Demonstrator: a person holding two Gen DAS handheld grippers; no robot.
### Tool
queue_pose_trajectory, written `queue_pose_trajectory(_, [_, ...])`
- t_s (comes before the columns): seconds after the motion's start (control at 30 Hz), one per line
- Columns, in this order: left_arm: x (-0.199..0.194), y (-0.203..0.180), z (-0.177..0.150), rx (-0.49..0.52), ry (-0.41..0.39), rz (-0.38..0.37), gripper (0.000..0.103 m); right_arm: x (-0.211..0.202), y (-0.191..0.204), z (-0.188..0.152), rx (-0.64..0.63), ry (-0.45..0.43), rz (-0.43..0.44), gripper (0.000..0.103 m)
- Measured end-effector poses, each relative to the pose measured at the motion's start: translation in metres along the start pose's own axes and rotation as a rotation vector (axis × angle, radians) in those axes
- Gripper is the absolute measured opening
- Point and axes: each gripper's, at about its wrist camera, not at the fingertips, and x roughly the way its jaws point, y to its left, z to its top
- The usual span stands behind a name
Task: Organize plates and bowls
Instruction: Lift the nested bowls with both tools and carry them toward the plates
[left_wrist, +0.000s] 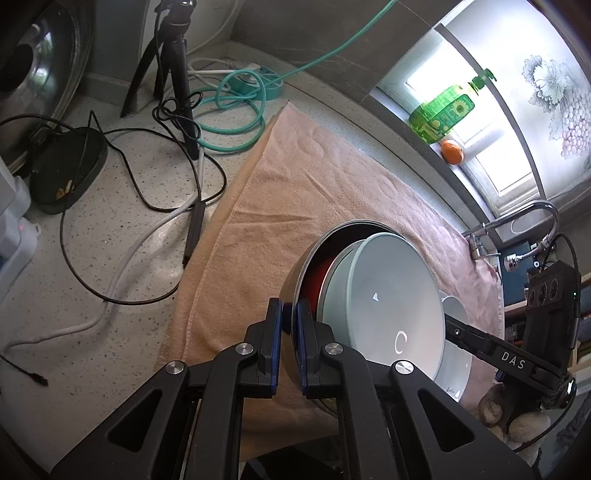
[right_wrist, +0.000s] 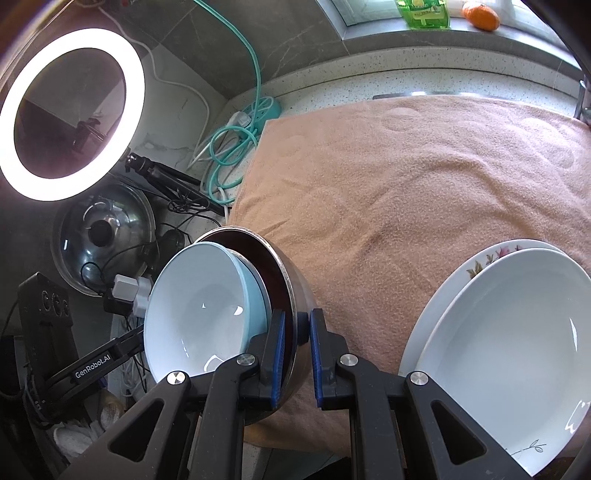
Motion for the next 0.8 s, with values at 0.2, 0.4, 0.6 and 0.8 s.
queue_pose_trajectory(0.2, [-0.005, -0.013, -0.001, 0.018, -0.011, -0.013, 0.004, -0.014, -0.004, 0.000, 0.005, -0.019, 0.004, 0.012])
queue_pose_trajectory(0.4, [-0.009, -0.030, -0.002, 0.040, -0.026, -0.028, 0.004, -0.032, -0.011, -0.001, 0.012, -0.044, 0.007, 0.012])
queue_pose_trajectory(0.6, [-0.010, -0.049, -0.005, 0.066, -0.033, -0.046, 0.005, -0.051, -0.022, -0.003, 0.023, -0.068, 0.006, 0.012])
queue_pose_trajectory(0.8, [-0.007, -0.071, -0.012, 0.086, -0.029, -0.067, 0.005, -0.071, -0.038, -0.008, 0.042, -0.092, 0.002, 0.012])
